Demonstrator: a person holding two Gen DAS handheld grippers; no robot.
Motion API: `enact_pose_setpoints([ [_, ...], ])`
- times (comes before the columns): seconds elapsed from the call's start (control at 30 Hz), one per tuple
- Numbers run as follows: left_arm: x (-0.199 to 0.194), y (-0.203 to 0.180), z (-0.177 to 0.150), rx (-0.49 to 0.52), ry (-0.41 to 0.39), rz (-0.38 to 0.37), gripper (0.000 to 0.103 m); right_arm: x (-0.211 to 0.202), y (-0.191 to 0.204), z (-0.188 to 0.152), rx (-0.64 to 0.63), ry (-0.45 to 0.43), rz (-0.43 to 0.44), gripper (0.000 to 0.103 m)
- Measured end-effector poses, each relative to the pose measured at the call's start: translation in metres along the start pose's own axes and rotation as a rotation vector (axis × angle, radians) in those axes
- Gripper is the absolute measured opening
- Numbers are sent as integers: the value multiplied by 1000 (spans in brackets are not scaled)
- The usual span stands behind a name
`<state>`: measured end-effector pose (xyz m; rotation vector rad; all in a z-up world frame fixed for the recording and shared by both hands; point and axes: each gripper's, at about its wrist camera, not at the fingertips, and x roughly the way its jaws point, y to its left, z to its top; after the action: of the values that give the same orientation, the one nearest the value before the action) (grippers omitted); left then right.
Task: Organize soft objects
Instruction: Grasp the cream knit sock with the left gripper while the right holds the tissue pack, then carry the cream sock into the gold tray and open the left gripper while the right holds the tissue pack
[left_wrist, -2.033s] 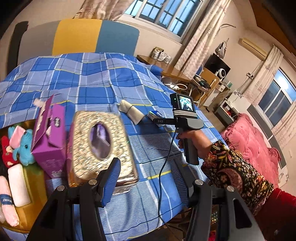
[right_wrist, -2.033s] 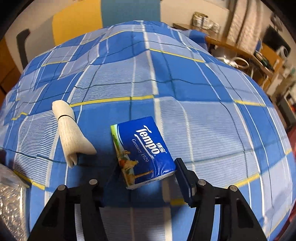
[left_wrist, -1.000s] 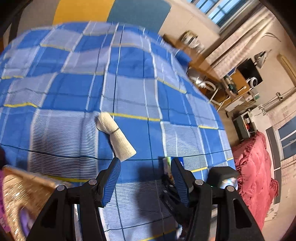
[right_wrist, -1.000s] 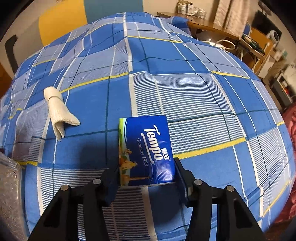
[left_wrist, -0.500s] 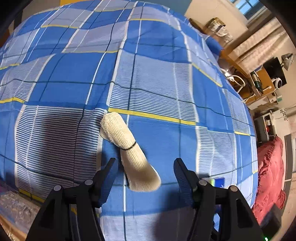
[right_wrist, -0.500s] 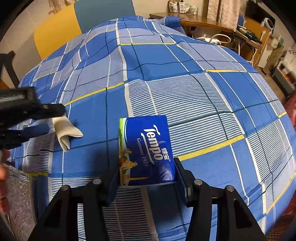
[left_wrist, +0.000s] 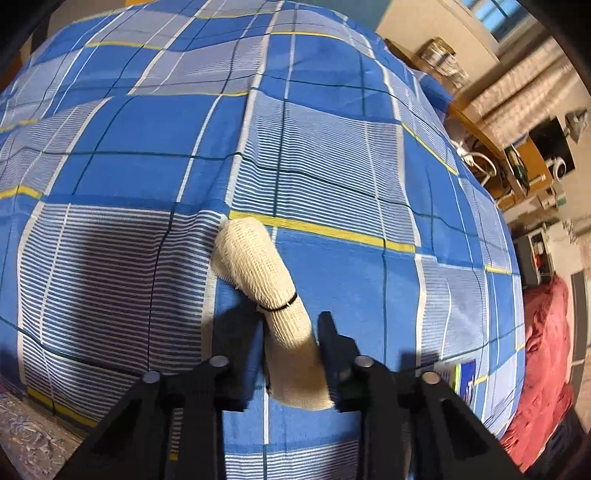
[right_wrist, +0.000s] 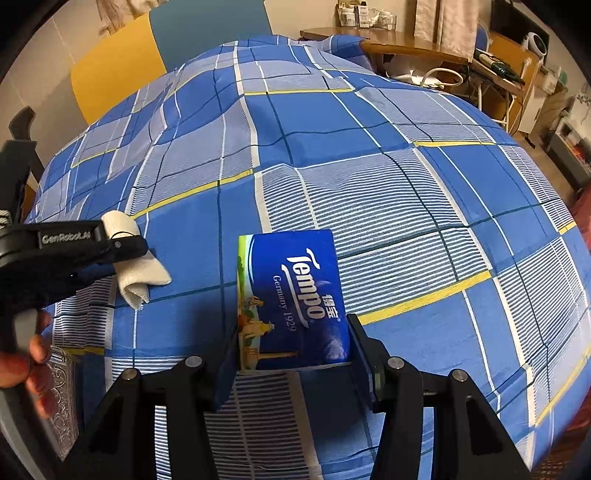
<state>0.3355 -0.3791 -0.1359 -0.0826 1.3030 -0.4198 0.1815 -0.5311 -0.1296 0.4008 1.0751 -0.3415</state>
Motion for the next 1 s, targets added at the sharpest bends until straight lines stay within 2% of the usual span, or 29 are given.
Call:
enact_pose_setpoints([
  [0.13,-10,-3,-3,12,-15,-2,17,1,-1,0,8,-2,7,53],
  [0.53,-78,-19,-21,70,-126,-99,16,-1,-3,0,12,-34,4,54],
  [0.67,-116,-26,-42,87,-188,-176,16,-3,0,1,-12,-57,-17,54],
  [0.87,-169,-36,-78,198,-274,-238,16,-10,9,0,-66,-104,-34,54],
  [1.0,-194,-31,-96,218,-304,-267,16,-15,18,-2,-119,-142,-50,54],
])
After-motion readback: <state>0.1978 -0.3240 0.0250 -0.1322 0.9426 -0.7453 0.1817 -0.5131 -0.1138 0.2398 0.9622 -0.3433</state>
